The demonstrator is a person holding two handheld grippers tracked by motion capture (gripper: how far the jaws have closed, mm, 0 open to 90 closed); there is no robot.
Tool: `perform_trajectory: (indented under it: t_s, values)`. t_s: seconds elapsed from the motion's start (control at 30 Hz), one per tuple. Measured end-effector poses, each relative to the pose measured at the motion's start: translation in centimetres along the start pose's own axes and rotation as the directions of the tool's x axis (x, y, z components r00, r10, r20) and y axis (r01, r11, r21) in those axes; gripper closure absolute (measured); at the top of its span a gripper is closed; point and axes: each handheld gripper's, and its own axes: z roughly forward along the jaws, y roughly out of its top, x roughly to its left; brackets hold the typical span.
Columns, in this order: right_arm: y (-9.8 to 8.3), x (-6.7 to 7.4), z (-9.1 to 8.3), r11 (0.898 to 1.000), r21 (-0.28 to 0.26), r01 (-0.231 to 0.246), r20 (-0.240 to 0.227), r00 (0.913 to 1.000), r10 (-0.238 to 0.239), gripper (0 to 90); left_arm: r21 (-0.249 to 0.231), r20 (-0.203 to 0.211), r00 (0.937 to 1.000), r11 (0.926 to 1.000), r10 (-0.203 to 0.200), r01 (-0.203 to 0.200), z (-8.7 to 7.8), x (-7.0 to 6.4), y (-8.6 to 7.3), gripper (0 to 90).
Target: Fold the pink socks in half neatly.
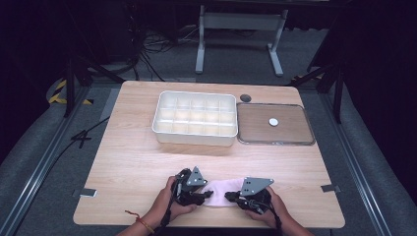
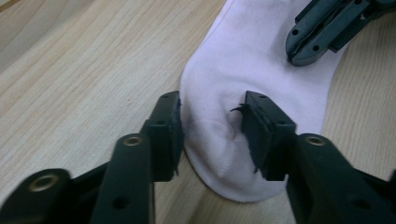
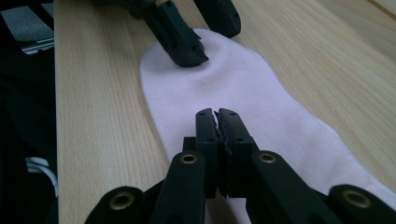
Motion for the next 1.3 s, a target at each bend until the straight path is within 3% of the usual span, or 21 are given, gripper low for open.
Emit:
perform_trajectory:
  t_s: [0.17, 0.43, 0.67, 0.97, 1.07, 1.3]
  values:
    - [0.4, 0.3, 0.4, 1.000, 0.002, 0.008, 0.023, 0.9997, -0.008, 87.4, -0.006, 0.028, 0.9982, 0.9986, -0.053, 0.053, -0.4, 1.1, -0.3, 70.9]
    - [0.6, 0.2, 0.7, 1.000, 0.003, -0.006, 0.027, 0.9996, 0.006, 87.7, -0.004, 0.053, 0.9952, 0.9966, -0.082, 0.082, -0.5, 1.4, -0.4, 80.4]
    - [0.7, -0.3, 0.8, 1.000, 0.007, -0.022, -0.008, 0.9997, 0.022, 88.2, -0.047, 0.072, 0.9942, 0.9954, -0.080, 0.084, -0.6, 1.6, -0.5, 82.0]
    - [1.8, -0.6, 1.7, 0.999, 0.025, -0.020, -0.005, 0.9998, 0.020, 88.3, -0.121, 0.093, 0.9914, 0.9873, -0.091, 0.102, -1.8, 1.9, -0.4, 81.8]
    - [2.2, -0.6, 2.2, 0.999, 0.030, -0.024, 0.001, 0.9997, 0.024, 88.3, -0.140, 0.110, 0.9877, 0.9820, -0.112, 0.127, -2.1, 2.1, -0.4, 81.8]
    - [3.2, -0.7, 3.2, 0.999, 0.040, -0.024, -0.002, 0.9997, 0.024, 88.3, -0.159, 0.103, 0.9895, 0.9803, -0.101, 0.117, -2.5, 2.0, -0.1, 81.7]
